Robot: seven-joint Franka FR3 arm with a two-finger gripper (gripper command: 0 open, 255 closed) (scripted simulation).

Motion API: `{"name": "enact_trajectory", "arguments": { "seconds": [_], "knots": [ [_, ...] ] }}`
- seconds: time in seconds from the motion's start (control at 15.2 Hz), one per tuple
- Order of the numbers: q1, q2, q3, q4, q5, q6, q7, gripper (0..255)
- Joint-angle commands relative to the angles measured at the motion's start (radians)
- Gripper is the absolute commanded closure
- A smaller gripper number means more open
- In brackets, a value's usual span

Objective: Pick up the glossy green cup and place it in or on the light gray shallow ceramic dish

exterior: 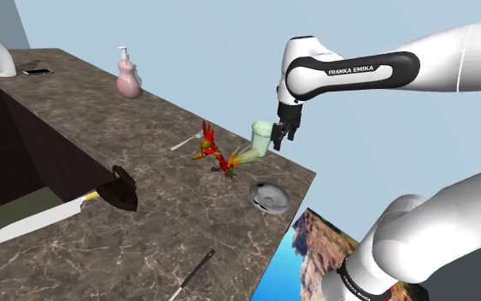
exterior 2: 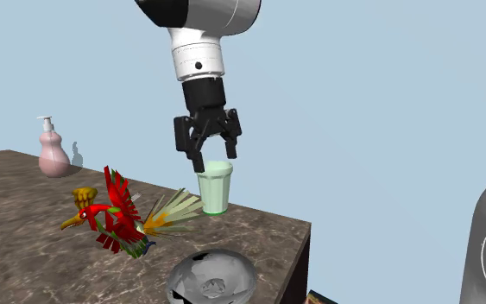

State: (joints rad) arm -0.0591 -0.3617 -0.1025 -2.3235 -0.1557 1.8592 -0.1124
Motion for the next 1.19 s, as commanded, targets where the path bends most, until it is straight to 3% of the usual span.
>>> {"name": "enact_trajectory", "arguments": {
  "seconds": [0.0, 0.53, 0.99, 1.12],
  "knots": [
    [-0.004, 0.073, -0.010, 0.039, -0.015, 0.047, -0.019, 0],
    [-0.027, 0.344, -0.048, 0.242, -0.053, 0.174, -0.107, 0],
    [-0.053, 0.588, -0.065, 0.484, -0.058, 0.229, -0.183, 0],
    [-0.056, 0.598, -0.065, 0.483, -0.058, 0.242, -0.184, 0]
  ]
}}
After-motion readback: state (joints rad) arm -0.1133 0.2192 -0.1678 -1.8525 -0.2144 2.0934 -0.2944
